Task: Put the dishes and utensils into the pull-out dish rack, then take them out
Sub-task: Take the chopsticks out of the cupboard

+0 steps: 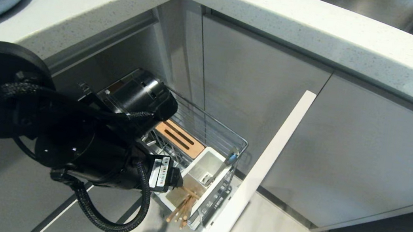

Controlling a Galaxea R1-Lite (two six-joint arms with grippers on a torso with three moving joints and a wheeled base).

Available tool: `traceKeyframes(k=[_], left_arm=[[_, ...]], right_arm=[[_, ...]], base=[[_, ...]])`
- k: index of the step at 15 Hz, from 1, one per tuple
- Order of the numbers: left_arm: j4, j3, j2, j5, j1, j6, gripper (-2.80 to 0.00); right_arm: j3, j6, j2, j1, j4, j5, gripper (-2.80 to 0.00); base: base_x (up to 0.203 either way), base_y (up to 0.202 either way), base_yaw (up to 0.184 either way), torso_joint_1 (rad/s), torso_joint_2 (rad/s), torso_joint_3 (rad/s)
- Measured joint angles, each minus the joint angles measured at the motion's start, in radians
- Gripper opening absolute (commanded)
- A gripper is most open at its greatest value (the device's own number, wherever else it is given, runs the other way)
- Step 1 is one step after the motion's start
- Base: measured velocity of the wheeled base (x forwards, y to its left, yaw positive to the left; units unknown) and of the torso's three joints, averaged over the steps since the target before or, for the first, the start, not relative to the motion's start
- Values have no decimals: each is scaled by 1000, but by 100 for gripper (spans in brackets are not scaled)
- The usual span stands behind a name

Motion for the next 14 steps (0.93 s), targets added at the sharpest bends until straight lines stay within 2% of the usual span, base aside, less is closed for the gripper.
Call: traceKeyframes(k=[6,10,14], left_arm=[[-99,0,65,-20,57,-1,0],[-106,-2,75,-77,63,-5,0],[-107,-4,82,-80,64,-6,0]], right_arm=[[0,0,0,0,0,0,-280],[0,0,0,0,0,0,-280],[0,0,0,0,0,0,-280]], base=[[0,0,0,0,0,0],[0,0,0,0,0,0],[0,0,0,0,0,0]])
